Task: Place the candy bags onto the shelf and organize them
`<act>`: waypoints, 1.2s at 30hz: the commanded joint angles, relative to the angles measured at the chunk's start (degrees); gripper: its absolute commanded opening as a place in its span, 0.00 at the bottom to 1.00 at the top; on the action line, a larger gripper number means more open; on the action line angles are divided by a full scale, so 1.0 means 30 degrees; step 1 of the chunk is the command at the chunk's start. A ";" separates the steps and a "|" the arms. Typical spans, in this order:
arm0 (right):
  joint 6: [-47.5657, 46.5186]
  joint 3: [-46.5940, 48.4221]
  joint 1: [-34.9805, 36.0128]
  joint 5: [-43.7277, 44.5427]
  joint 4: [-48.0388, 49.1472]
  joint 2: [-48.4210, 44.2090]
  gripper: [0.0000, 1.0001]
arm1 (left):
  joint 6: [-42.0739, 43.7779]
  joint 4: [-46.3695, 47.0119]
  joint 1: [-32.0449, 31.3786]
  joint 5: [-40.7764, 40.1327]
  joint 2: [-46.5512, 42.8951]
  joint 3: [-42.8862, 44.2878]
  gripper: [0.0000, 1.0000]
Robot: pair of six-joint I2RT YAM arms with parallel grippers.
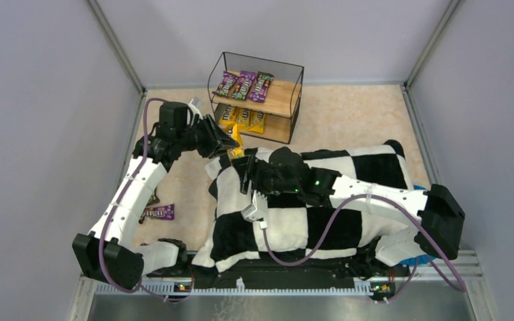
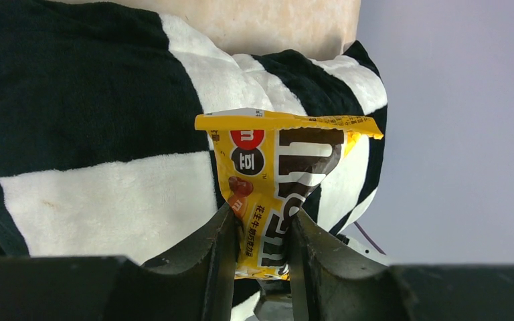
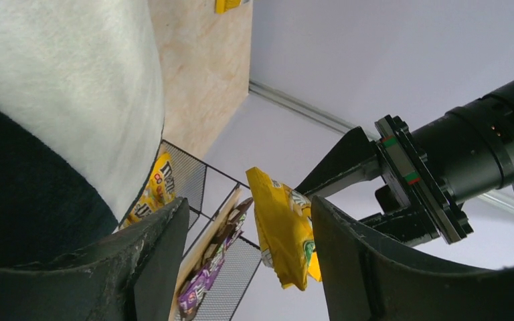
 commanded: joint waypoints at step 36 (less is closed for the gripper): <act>1.4952 0.0172 -0.2032 0.2723 0.6629 0.2517 0.00 | 0.4778 -0.1525 0.0080 -0.9461 -0.1393 0.2030 0.98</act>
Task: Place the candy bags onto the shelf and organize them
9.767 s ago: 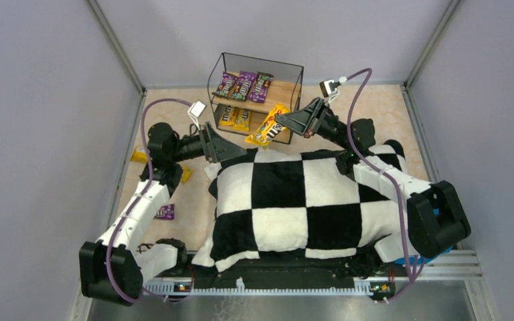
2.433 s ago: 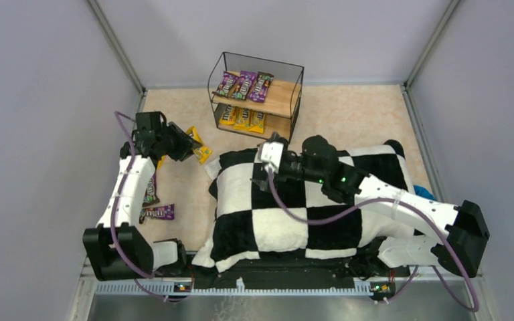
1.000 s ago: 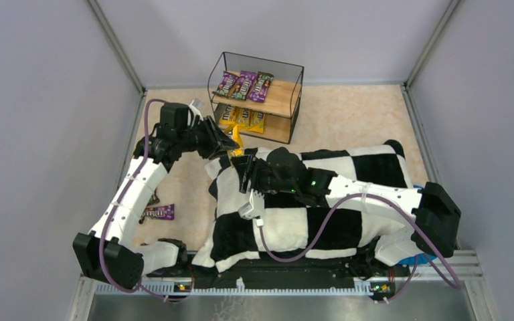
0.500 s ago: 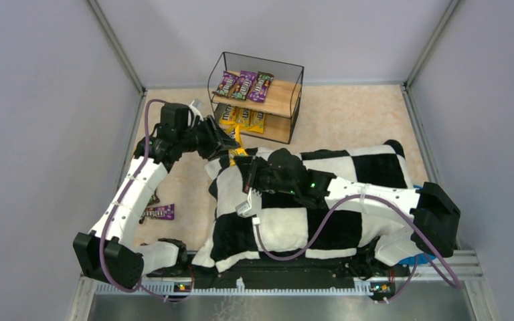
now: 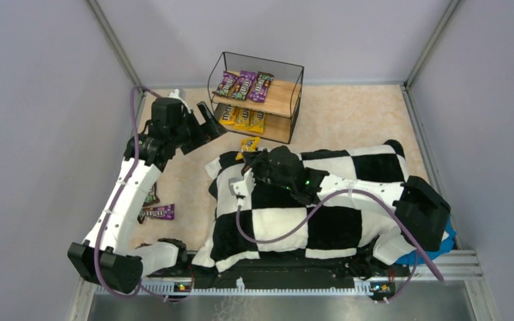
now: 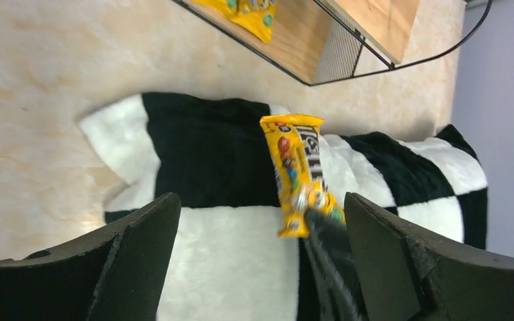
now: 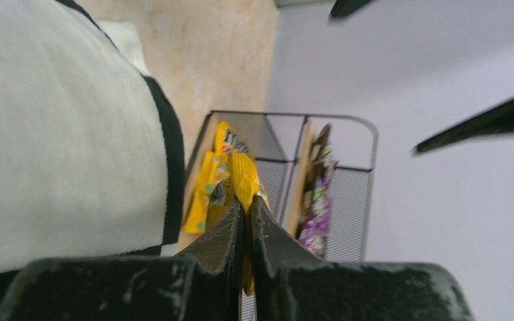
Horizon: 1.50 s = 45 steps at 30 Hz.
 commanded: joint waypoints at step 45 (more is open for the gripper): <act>0.6958 0.5418 -0.6770 -0.0070 0.2557 0.7695 0.00 | -0.0389 1.6029 -0.0850 0.9711 0.5241 -1.2184 0.40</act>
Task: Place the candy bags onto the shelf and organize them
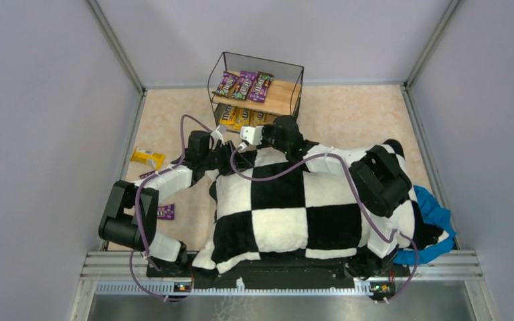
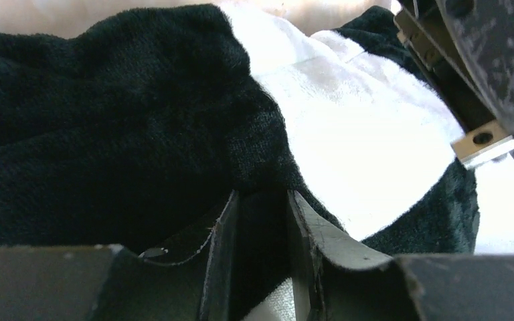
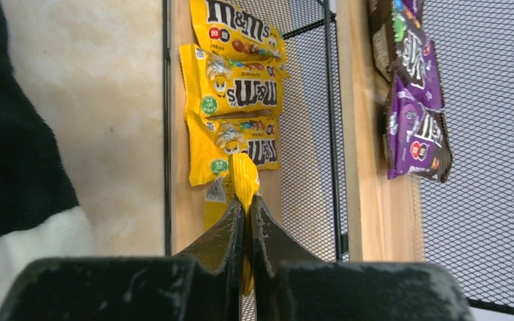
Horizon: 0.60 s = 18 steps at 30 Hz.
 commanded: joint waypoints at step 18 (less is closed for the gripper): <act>-0.3515 0.1907 -0.1891 -0.2361 0.1696 0.3463 0.00 | 0.0392 0.0410 -0.0297 0.0455 -0.0083 -0.2273 0.40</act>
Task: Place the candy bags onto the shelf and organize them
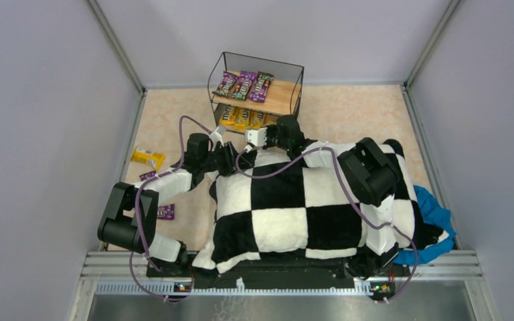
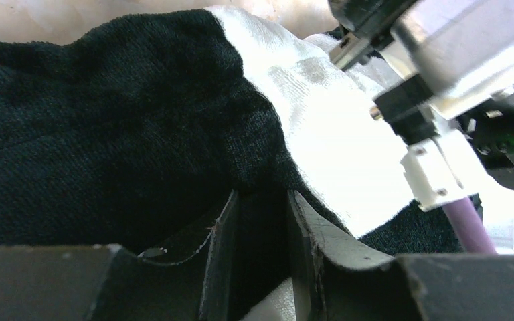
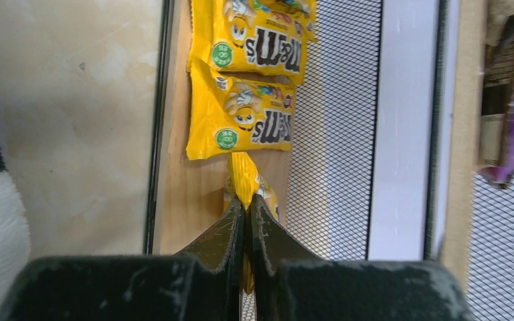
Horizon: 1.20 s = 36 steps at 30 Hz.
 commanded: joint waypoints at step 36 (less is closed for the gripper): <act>-0.0500 0.2860 -0.2403 -0.7491 -0.2909 0.0774 0.58 | 0.1029 -0.2717 -0.0319 0.0594 -0.0737 -0.0389 0.43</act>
